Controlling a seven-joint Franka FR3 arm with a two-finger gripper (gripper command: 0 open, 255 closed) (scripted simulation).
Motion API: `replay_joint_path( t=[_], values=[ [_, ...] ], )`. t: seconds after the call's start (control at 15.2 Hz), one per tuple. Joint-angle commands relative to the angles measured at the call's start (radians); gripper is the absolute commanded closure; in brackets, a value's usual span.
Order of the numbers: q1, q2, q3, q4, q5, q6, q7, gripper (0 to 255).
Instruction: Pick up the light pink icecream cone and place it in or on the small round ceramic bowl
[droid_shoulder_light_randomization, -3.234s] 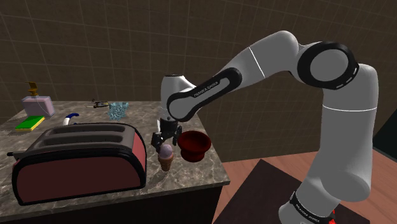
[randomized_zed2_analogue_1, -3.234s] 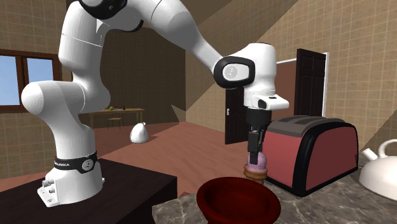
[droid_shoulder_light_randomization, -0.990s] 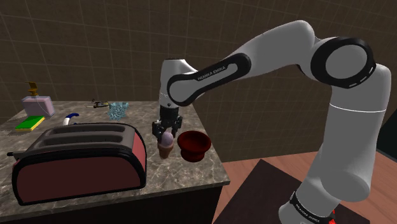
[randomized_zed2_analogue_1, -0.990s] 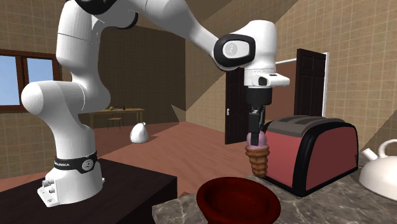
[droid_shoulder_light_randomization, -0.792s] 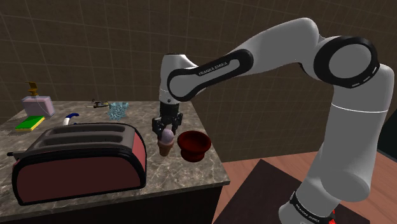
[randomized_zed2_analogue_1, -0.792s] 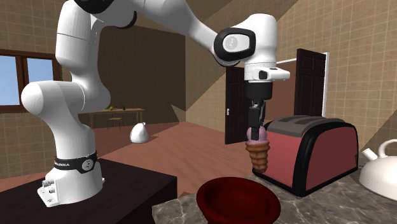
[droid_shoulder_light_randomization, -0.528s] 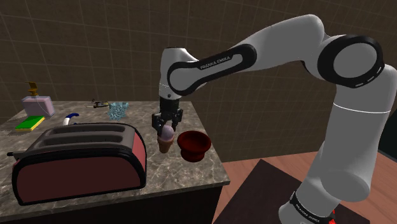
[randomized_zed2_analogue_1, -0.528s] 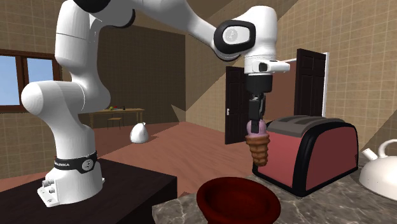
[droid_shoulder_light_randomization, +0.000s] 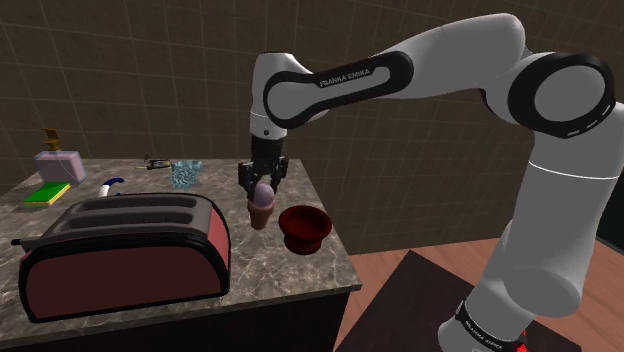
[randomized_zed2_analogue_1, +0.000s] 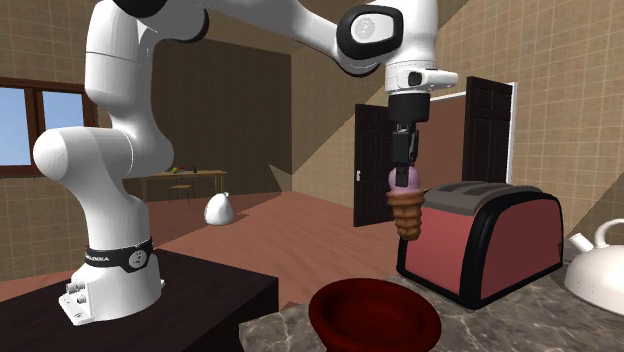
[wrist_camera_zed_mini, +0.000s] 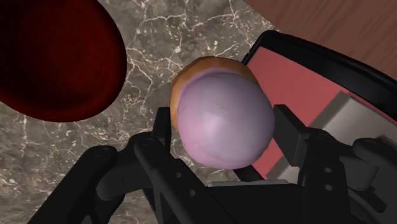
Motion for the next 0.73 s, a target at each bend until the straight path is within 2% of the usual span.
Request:
replay_joint_path(
  t=[0.0,0.13,0.66],
  values=[
    [-0.001,-0.008,0.0,0.017,0.002,-0.025,-0.001,255],
    [-0.002,-0.014,0.0,0.035,0.004,-0.048,0.0,255],
    [-0.108,-0.141,-0.072,-0.051,0.046,-0.1,-0.188,255]
  ],
)
